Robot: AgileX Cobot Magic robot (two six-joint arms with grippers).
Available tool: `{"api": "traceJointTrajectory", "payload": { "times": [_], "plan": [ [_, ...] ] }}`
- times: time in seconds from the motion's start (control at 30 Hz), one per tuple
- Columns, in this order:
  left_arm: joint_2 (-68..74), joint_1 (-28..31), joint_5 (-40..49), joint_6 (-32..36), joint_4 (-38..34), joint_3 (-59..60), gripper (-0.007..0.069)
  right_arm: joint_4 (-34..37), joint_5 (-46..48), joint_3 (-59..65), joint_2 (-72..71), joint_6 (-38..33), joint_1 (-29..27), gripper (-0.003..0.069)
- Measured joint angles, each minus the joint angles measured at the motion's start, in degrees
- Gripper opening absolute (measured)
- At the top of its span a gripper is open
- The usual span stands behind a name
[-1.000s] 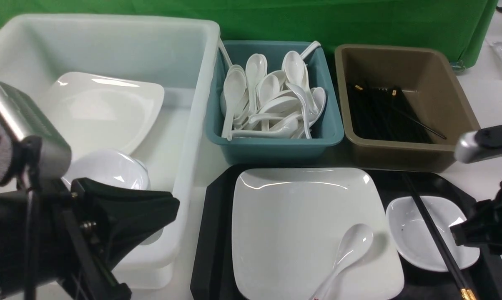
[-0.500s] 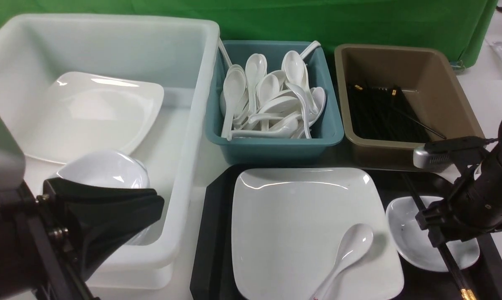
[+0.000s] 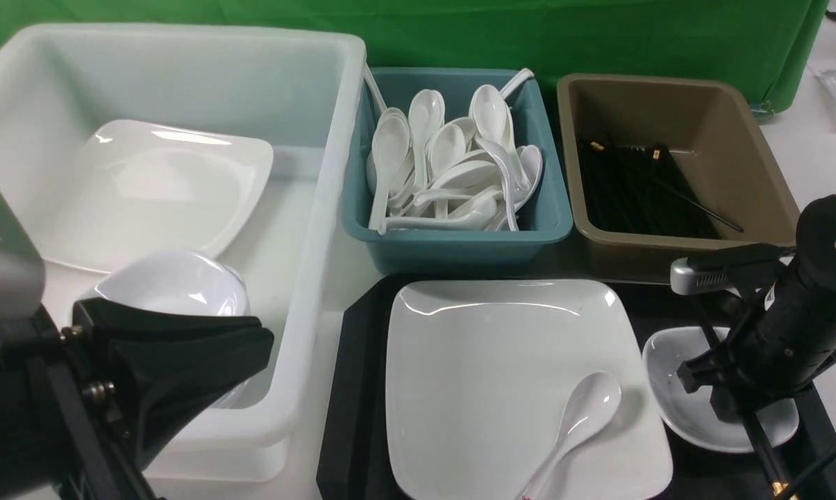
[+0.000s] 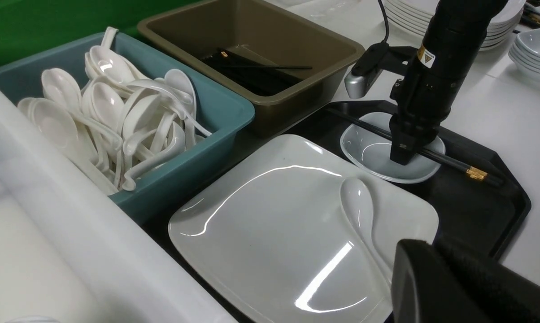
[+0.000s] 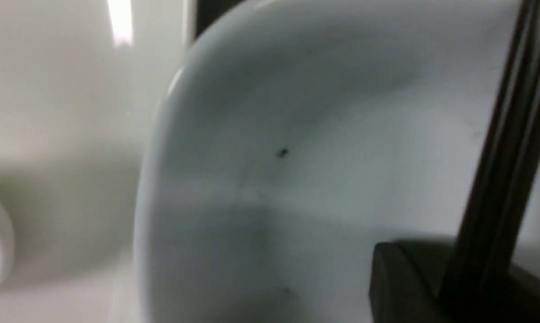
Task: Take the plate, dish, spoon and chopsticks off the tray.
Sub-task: Use the right arm to grab a pair of chopsticks from the plate, then use the right arm to put the chopsticks into the small storage box on the right
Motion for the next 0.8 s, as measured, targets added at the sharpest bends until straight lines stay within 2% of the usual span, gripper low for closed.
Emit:
{"api": "traceJointTrajectory", "payload": {
  "times": [0.03,0.23,0.43,0.47,0.6,0.7,0.8],
  "plan": [
    [0.0,0.0,0.06,0.0,0.0,0.0,0.0017,0.05,0.86,0.0,0.0,-0.81,0.0,0.012],
    [0.0,0.0,0.17,0.07,0.65,0.0,0.0017,0.6,4.38,0.0,-1.62,-3.53,0.0,0.0121],
    [0.0,0.0,-2.03,0.07,1.41,0.0,0.0017,8.85,7.93,-2.87,-9.23,-11.61,1.45,0.0121],
    [0.0,0.0,-4.16,0.07,1.46,0.0,0.0017,11.6,7.29,-5.36,-10.6,-13.91,1.86,0.0121],
    [0.0,0.0,-12.1,0.75,1.46,0.0,0.0017,13.83,2.73,-13.55,-9.95,-15.07,1.46,0.0121],
    [0.0,0.0,-18.61,1.81,1.46,0.0,0.0017,14.16,-3.04,-24.23,-4.48,-12.94,-0.33,0.0121],
    [0.0,0.0,-20.68,2.2,1.46,0.0,0.0017,14.23,-7.04,-32.19,1.18,-11.39,-1.48,0.0121]
  ]
}}
